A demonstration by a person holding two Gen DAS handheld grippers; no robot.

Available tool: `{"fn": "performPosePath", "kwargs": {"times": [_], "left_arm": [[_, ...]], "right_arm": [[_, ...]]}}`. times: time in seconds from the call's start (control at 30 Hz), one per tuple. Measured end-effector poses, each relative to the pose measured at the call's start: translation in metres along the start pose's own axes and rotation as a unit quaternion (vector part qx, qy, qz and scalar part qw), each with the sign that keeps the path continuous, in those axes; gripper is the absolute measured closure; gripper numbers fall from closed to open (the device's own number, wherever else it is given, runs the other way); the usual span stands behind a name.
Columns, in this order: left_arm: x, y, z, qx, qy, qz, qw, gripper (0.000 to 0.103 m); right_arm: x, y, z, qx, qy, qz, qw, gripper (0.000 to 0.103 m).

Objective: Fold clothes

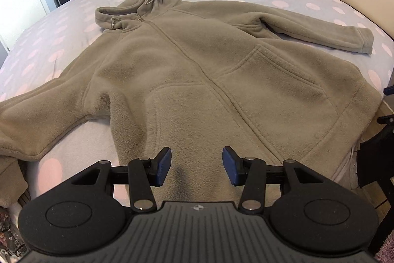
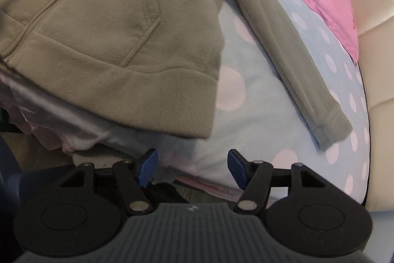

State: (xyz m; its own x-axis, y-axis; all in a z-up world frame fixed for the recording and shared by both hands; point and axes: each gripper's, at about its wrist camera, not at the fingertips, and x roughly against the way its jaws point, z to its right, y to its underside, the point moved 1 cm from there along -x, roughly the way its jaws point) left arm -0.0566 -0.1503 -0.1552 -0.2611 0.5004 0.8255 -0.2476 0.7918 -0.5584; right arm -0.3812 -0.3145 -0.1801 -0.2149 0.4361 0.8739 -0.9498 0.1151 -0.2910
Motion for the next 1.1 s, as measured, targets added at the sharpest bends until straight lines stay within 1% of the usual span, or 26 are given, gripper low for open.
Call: {"fn": "performPosePath", "kwargs": {"times": [0.07, 0.1, 0.13, 0.17, 0.2, 0.27, 0.3, 0.37, 0.4, 0.43, 0.5, 0.53, 0.6, 0.63, 0.7, 0.73, 0.77, 0.83, 0.87, 0.9, 0.93, 1.0, 1.03, 1.1], "left_arm": [[-0.001, 0.002, -0.001, 0.003, -0.004, -0.003, 1.0000, 0.059], [-0.001, 0.003, -0.002, 0.005, -0.006, -0.005, 1.0000, 0.059], [-0.001, 0.004, -0.003, 0.006, -0.007, -0.008, 0.9999, 0.059], [-0.001, 0.005, -0.004, 0.007, -0.009, -0.010, 0.9999, 0.059], [-0.002, 0.007, -0.005, 0.008, -0.010, -0.012, 0.9998, 0.059], [-0.002, 0.007, -0.008, 0.012, -0.012, -0.013, 0.9998, 0.059], [-0.002, 0.007, -0.009, 0.013, -0.012, -0.013, 0.9998, 0.059], [-0.001, 0.007, -0.011, 0.014, -0.011, -0.012, 0.9998, 0.059], [-0.001, 0.007, -0.012, 0.014, -0.011, -0.011, 0.9998, 0.059], [-0.001, 0.007, -0.012, 0.014, -0.011, -0.011, 0.9998, 0.059], [-0.001, 0.007, -0.014, 0.015, -0.009, -0.014, 0.9997, 0.059], [-0.001, 0.007, -0.015, 0.015, -0.010, -0.015, 0.9997, 0.059], [0.001, 0.008, -0.016, 0.013, -0.006, -0.016, 0.9998, 0.059], [0.002, 0.008, -0.016, 0.011, -0.003, -0.015, 0.9998, 0.059], [0.005, 0.009, -0.016, 0.008, 0.003, -0.015, 0.9998, 0.056], [0.006, 0.010, -0.016, 0.001, 0.009, -0.017, 0.9998, 0.054], [0.007, 0.012, -0.014, -0.007, 0.013, -0.020, 0.9997, 0.054], [0.011, 0.015, -0.012, -0.028, 0.019, -0.021, 0.9992, 0.053], [0.013, 0.018, -0.011, -0.036, 0.023, -0.020, 0.9989, 0.051], [0.016, 0.020, -0.011, -0.042, 0.028, -0.020, 0.9985, 0.050], [0.020, 0.023, -0.011, -0.046, 0.033, -0.021, 0.9982, 0.048], [0.026, 0.028, -0.012, -0.053, 0.045, -0.023, 0.9973, 0.047], [0.030, 0.032, -0.012, -0.059, 0.047, -0.025, 0.9968, 0.047], [0.037, 0.039, -0.013, -0.074, 0.048, -0.029, 0.9957, 0.046]], "right_arm": [[0.000, -0.006, 0.001, -0.002, 0.011, 0.021, 1.000, 0.038], [0.003, -0.006, 0.001, 0.002, 0.007, 0.035, 0.999, 0.046], [0.007, -0.007, 0.000, 0.005, 0.003, 0.048, 0.999, 0.055], [0.011, -0.007, -0.001, 0.010, 0.001, 0.062, 0.998, 0.079], [0.019, -0.006, -0.003, 0.017, 0.006, 0.075, 0.997, 0.086], [0.039, -0.003, -0.010, 0.044, 0.021, 0.102, 0.994, 0.090], [0.049, 0.001, -0.013, 0.063, 0.026, 0.107, 0.992, 0.091], [0.069, 0.008, -0.016, 0.107, 0.030, 0.106, 0.988, 0.092], [0.076, 0.012, -0.018, 0.133, 0.031, 0.097, 0.986, 0.092], [0.079, 0.015, -0.019, 0.158, 0.029, 0.083, 0.984, 0.093], [0.076, 0.017, -0.016, 0.177, 0.008, 0.050, 0.983, 0.093], [0.069, 0.017, -0.016, 0.184, -0.001, 0.034, 0.982, 0.093], [0.048, 0.017, -0.019, 0.203, -0.001, 0.003, 0.979, 0.093], [0.037, 0.018, -0.020, 0.205, -0.002, -0.010, 0.979, 0.093], [0.019, 0.018, -0.018, 0.200, -0.007, -0.031, 0.979, 0.092], [0.012, 0.018, -0.015, 0.195, -0.010, -0.039, 0.980, 0.091], [0.007, 0.018, -0.013, 0.189, -0.014, -0.046, 0.981, 0.087], [0.016, 0.016, -0.012, 0.180, -0.022, -0.041, 0.983, 0.076], [0.027, 0.015, -0.013, 0.174, -0.032, -0.032, 0.984, 0.065], [0.038, 0.014, -0.013, 0.167, -0.044, -0.021, 0.985, 0.059], [0.050, 0.012, -0.009, 0.156, -0.059, -0.009, 0.986, 0.059], [0.073, 0.006, -0.001, 0.127, -0.094, 0.020, 0.987, 0.059], [0.083, 0.001, 0.003, 0.110, -0.118, 0.037, 0.986, 0.059], [0.100, -0.011, 0.011, 0.074, -0.171, 0.073, 0.980, 0.057]]}}
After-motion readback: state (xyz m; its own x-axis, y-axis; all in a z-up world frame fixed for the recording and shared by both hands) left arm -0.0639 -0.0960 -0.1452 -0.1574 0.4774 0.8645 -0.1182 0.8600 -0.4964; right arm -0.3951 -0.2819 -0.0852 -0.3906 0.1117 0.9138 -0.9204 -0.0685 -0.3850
